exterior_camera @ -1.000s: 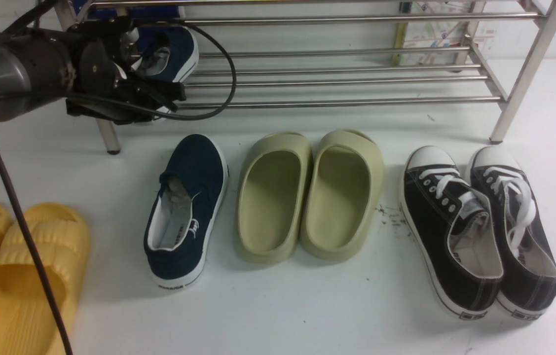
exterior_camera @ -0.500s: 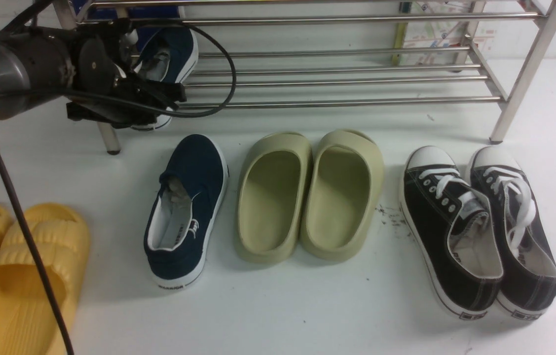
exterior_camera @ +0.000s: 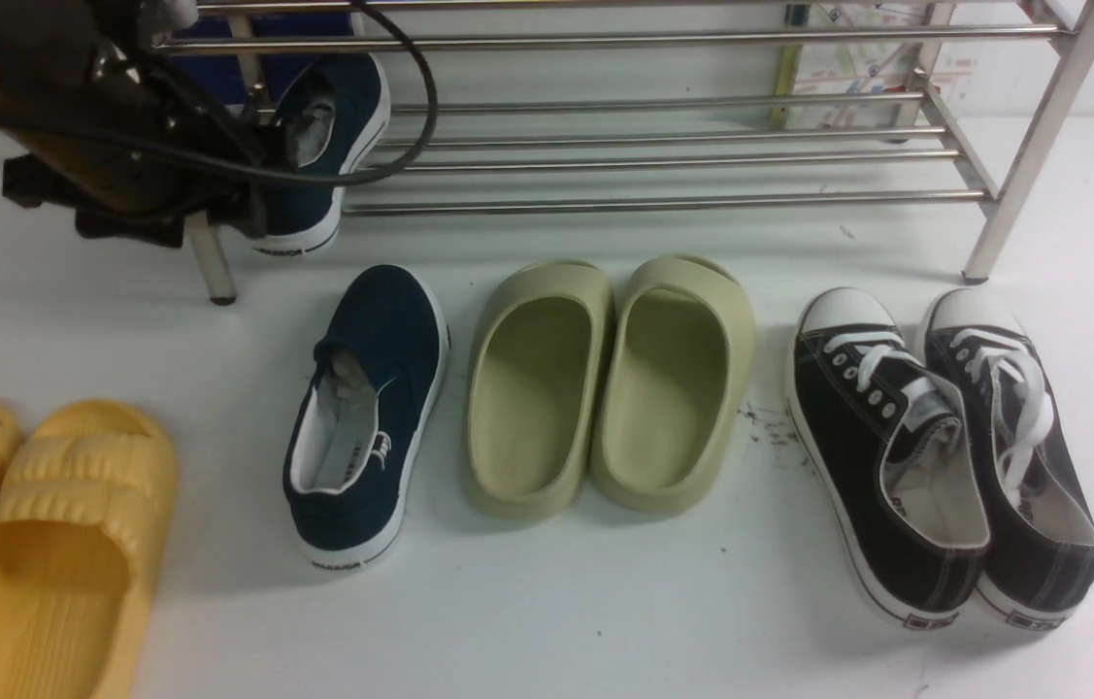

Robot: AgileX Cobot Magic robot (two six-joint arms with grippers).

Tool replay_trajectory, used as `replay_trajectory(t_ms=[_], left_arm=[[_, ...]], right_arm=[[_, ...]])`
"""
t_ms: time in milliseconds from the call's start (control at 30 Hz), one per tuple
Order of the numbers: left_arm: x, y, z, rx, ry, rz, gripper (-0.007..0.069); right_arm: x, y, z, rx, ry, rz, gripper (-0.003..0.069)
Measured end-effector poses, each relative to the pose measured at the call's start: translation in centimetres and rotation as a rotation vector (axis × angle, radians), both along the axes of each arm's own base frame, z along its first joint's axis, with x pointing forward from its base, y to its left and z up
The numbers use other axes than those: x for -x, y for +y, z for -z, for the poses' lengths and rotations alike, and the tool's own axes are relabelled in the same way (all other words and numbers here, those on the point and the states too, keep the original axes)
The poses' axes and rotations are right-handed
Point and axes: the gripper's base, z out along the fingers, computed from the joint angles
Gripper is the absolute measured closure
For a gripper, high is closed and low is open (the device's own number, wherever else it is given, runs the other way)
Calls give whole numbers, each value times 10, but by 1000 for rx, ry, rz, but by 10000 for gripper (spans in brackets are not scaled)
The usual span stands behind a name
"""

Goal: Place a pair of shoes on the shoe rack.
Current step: Use the left arm to grab the shoe closest to it

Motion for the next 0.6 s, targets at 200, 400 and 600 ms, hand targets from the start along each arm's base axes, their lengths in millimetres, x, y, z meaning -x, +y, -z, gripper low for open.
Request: replay_trajectory(t_ms=[200, 400, 600], left_arm=[[25, -2, 63, 44, 208, -18, 240], [23, -5, 87, 95, 210, -45, 277], [13, -12, 110, 156, 256, -37, 322]], right_arm=[[0, 0, 0, 0, 0, 0, 420], [0, 0, 0, 0, 0, 0, 420], [0, 0, 0, 0, 0, 0, 420]])
